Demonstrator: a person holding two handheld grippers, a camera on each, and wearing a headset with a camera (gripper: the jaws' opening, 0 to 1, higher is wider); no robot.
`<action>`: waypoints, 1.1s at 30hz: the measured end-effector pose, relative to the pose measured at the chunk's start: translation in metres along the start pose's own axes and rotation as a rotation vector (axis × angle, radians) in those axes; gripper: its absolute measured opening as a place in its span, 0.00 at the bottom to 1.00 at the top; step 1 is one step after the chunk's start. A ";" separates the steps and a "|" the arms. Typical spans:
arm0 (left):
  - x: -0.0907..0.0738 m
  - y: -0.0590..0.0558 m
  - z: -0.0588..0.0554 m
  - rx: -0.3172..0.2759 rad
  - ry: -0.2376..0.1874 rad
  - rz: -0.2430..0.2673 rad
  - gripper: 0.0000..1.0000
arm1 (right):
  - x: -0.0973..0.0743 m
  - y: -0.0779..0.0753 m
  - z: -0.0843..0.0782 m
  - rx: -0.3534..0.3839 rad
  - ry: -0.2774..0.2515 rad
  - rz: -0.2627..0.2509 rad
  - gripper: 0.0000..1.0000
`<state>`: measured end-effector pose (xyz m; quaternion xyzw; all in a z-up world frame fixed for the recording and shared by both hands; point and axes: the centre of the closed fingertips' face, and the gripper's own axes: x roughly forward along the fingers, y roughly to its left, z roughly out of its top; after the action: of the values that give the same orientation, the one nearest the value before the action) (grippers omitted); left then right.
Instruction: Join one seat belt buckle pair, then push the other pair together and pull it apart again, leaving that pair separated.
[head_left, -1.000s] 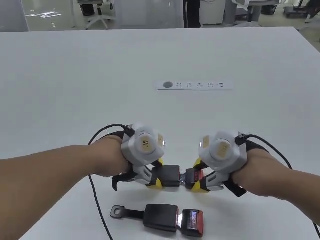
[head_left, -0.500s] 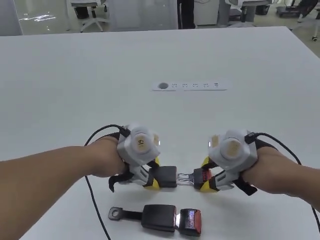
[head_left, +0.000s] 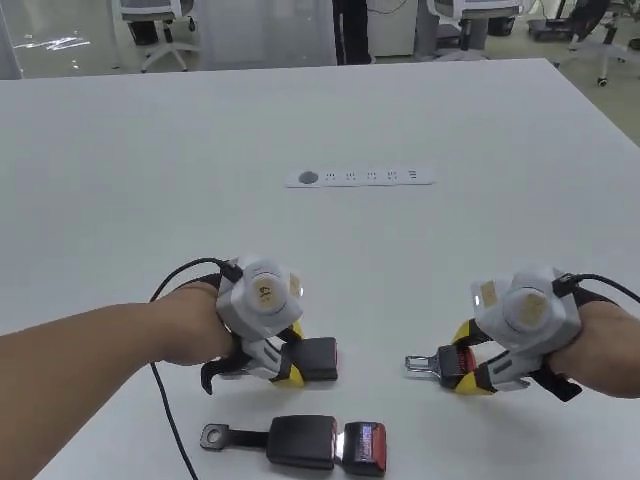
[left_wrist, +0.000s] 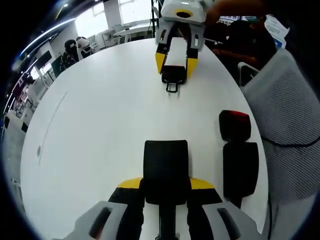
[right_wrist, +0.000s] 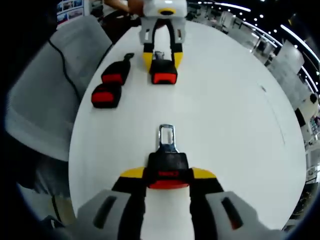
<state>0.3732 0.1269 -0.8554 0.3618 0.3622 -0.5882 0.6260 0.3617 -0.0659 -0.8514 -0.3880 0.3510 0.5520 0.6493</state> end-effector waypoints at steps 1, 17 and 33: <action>0.000 0.000 0.000 -0.001 0.000 -0.001 0.33 | -0.002 0.000 -0.003 0.004 0.004 -0.003 0.33; 0.001 0.001 -0.001 -0.022 0.019 0.010 0.33 | -0.008 -0.003 -0.025 -0.048 0.089 -0.002 0.34; 0.001 -0.001 0.001 -0.001 0.002 0.047 0.34 | -0.008 -0.001 -0.026 -0.041 0.102 -0.036 0.36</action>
<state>0.3722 0.1254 -0.8555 0.3704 0.3548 -0.5728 0.6393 0.3613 -0.0929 -0.8558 -0.4352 0.3653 0.5270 0.6320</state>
